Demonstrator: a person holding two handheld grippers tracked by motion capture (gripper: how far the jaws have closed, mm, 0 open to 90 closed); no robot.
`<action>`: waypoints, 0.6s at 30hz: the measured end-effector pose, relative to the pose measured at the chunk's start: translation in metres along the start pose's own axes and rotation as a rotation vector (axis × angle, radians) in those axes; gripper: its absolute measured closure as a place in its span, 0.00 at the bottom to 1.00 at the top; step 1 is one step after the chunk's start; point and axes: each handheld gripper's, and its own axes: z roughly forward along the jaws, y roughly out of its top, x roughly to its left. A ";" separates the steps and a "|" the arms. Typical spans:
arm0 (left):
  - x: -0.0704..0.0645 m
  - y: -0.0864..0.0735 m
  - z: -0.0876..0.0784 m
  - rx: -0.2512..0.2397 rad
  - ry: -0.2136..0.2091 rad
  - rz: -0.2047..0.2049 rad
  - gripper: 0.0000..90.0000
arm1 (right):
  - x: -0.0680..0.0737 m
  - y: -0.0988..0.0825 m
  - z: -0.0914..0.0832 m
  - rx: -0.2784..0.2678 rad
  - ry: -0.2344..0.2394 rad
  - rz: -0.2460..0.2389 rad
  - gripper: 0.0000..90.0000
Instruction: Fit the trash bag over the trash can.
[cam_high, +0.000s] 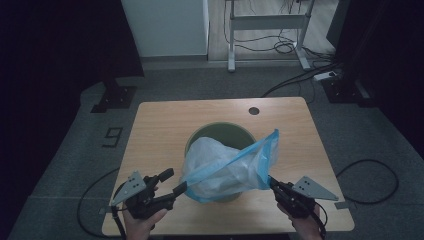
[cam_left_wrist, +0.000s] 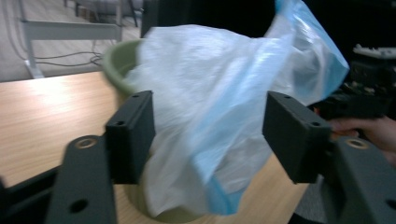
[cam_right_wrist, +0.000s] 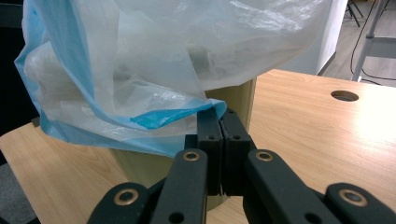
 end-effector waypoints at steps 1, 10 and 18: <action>-0.002 0.003 0.005 0.015 -0.011 0.012 0.33 | 0.000 0.000 0.000 -0.001 0.000 0.001 0.97; -0.014 0.022 0.054 0.166 0.034 0.114 0.61 | 0.001 0.002 -0.002 -0.006 0.008 0.004 0.94; -0.010 0.028 0.063 0.172 0.048 0.088 0.98 | 0.010 0.002 -0.022 -0.037 0.002 -0.038 0.57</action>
